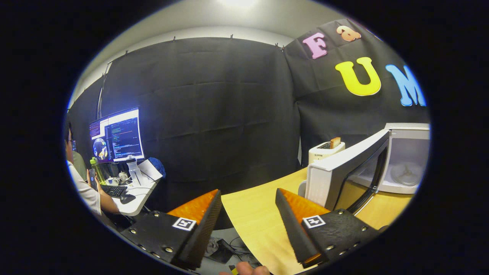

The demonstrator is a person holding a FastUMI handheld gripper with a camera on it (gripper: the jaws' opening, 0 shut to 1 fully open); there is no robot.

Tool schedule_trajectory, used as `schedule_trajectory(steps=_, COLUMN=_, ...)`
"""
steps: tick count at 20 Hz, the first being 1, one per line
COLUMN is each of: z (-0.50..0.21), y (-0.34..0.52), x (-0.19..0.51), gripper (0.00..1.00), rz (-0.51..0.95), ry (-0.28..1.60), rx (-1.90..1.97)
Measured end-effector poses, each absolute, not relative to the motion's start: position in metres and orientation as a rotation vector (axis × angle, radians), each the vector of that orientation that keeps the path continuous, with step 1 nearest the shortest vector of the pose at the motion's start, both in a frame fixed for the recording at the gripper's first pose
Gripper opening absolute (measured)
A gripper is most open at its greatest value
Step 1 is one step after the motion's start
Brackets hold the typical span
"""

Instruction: Open the microwave, put the food inside, and close the microwave door.

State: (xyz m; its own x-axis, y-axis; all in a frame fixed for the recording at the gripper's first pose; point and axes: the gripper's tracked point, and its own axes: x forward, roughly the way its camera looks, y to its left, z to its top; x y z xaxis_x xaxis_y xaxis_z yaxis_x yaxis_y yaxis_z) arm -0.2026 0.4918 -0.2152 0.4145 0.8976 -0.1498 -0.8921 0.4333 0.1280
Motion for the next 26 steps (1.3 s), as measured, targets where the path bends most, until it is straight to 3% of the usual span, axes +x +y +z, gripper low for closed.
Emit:
schedule_trajectory(steps=1, z=-0.209, y=0.48, x=-0.205, gripper=0.93, rz=1.114, ry=0.19, rx=0.027)
schedule_trajectory(steps=2, z=-0.202, y=0.468, x=-0.205, gripper=0.98, rz=1.098, ry=0.178, rx=0.036)
schedule_trajectory(steps=6, z=-0.177, y=0.412, x=-0.186, gripper=0.98, rz=0.98, ry=0.122, rx=0.07)
schedule_trajectory(steps=17, z=-0.149, y=0.162, x=-0.119, gripper=0.98, rz=0.329, ry=-0.075, rx=0.027)
schedule_trajectory(steps=21, z=-0.16, y=0.078, x=-0.116, gripper=0.98, rz=0.126, ry=-0.065, rx=0.066)
schedule_trajectory(steps=25, z=-0.2, y=0.027, x=-0.124, gripper=0.98, rz=0.019, ry=0.014, rx=0.126)
schedule_trajectory(steps=26, z=-0.214, y=0.019, x=-0.126, gripper=0.94, rz=0.0, ry=0.043, rx=0.136)
